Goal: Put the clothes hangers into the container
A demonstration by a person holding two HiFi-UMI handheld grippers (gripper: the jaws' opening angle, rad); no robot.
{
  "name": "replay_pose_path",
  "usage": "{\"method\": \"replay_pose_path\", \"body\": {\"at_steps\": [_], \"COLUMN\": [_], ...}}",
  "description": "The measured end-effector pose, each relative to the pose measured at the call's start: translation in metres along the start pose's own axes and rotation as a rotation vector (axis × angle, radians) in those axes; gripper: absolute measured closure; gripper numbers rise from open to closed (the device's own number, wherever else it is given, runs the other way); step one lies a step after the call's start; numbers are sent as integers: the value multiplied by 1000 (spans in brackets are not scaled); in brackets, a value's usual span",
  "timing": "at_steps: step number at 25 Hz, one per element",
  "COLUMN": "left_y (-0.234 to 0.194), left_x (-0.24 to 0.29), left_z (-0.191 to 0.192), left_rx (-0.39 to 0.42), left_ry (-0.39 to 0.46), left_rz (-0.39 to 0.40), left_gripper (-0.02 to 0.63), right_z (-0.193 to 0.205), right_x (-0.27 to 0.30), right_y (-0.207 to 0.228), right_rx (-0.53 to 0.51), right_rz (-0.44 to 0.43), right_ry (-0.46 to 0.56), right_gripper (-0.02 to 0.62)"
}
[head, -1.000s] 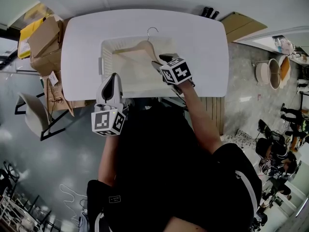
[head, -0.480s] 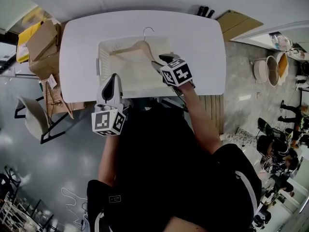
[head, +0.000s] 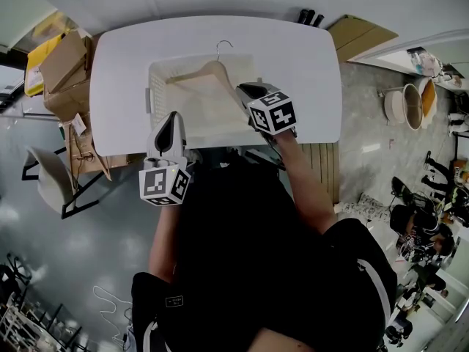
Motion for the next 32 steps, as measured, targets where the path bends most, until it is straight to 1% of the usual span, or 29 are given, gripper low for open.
{"method": "replay_pose_path", "body": {"at_steps": [5, 10, 14, 19, 32], "left_y": [0, 2, 5, 4, 9], "left_x": [-1, 2, 5, 10, 22], "left_z": [1, 3, 4, 5, 8], "left_rx": [4, 3, 7, 2, -5], "left_ry": [-2, -8, -12, -16, -21], "left_rz": [3, 15, 27, 34, 41], "left_gripper": [603, 603, 603, 603, 603], "right_z": [-1, -5, -7, -9, -6], "right_x": [-5, -15, -27, -37, -63], "right_y": [-2, -4, -4, -7, -30], "right_rx": [16, 9, 2, -3, -1], "right_rz": [14, 29, 51, 84, 165], "right_ry": [22, 54, 100, 171, 403], "right_gripper": [577, 578, 578, 580, 580]}}
Point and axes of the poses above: the fingertips, and each gripper's own axes: x forward along the fingers, y to its right, z out of its underside, the point moved 8 cm from there along -x, backward along the fingers, and after that the axes turned 15 degrees about -x, right-handed, at the moved point
